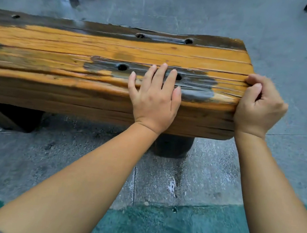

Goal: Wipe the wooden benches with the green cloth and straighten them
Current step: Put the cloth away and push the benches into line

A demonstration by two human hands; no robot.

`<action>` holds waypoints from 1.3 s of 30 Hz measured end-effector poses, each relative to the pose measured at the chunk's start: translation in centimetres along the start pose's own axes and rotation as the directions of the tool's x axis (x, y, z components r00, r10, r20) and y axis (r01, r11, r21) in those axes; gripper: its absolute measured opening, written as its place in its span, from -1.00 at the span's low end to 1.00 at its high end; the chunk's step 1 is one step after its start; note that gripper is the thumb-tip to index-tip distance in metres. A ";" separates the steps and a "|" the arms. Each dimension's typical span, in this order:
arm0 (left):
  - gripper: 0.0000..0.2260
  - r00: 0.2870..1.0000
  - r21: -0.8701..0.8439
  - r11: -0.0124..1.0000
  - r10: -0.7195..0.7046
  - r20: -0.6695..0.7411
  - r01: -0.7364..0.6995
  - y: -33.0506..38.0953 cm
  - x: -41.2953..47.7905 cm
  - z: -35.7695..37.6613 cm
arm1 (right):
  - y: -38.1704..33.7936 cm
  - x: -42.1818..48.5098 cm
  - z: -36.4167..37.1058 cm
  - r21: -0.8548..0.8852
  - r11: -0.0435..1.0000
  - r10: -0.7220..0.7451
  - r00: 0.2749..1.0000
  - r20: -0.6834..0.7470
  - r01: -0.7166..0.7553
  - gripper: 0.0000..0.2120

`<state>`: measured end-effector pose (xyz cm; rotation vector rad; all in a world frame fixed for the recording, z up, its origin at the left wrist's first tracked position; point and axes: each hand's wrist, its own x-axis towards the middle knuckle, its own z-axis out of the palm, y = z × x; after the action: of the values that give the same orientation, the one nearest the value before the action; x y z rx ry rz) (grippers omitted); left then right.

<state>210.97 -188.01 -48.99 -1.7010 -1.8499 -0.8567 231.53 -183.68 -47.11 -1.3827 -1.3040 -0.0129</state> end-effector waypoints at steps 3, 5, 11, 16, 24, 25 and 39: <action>-0.61 1.000 0.013 1.000 0.004 0.002 -0.004 0.6 1.5 2.0 | 1.3 2.2 2.1 0.070 0.997 0.024 1.000 -0.019 -0.023 -0.64; -0.60 1.000 0.022 1.000 0.007 -0.009 -0.007 0.7 2.0 2.6 | 1.9 3.1 3.1 0.096 0.995 0.031 0.999 -0.024 -0.028 -0.64; -0.64 0.999 0.035 0.999 -0.007 -0.049 0.008 1.5 3.6 4.8 | 3.8 5.5 5.6 0.148 0.989 0.031 0.999 -0.032 -0.026 -0.64; -0.66 0.997 0.024 0.999 -0.037 -0.065 0.039 2.2 5.3 6.6 | 4.6 7.9 7.9 0.154 0.985 0.080 0.997 -0.009 -0.078 -0.66; -0.66 0.997 0.052 0.997 -0.049 -0.066 0.052 2.7 6.7 8.1 | 5.3 9.9 9.8 0.156 0.977 0.147 0.989 -0.010 -0.144 -0.69; -0.67 0.996 0.052 0.997 -0.050 -0.071 0.053 2.8 6.8 8.2 | 5.4 10.0 9.8 0.159 0.978 0.141 0.990 -0.013 -0.137 -0.69; -0.67 0.990 0.011 0.993 -0.120 0.067 0.120 3.1 7.2 7.5 | 4.9 10.1 9.6 0.212 0.953 0.220 0.975 0.015 -0.218 -0.65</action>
<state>213.72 -177.54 -48.56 -1.6470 -2.0153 -0.8478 232.44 -168.96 -46.97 -1.3330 -1.1035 0.2645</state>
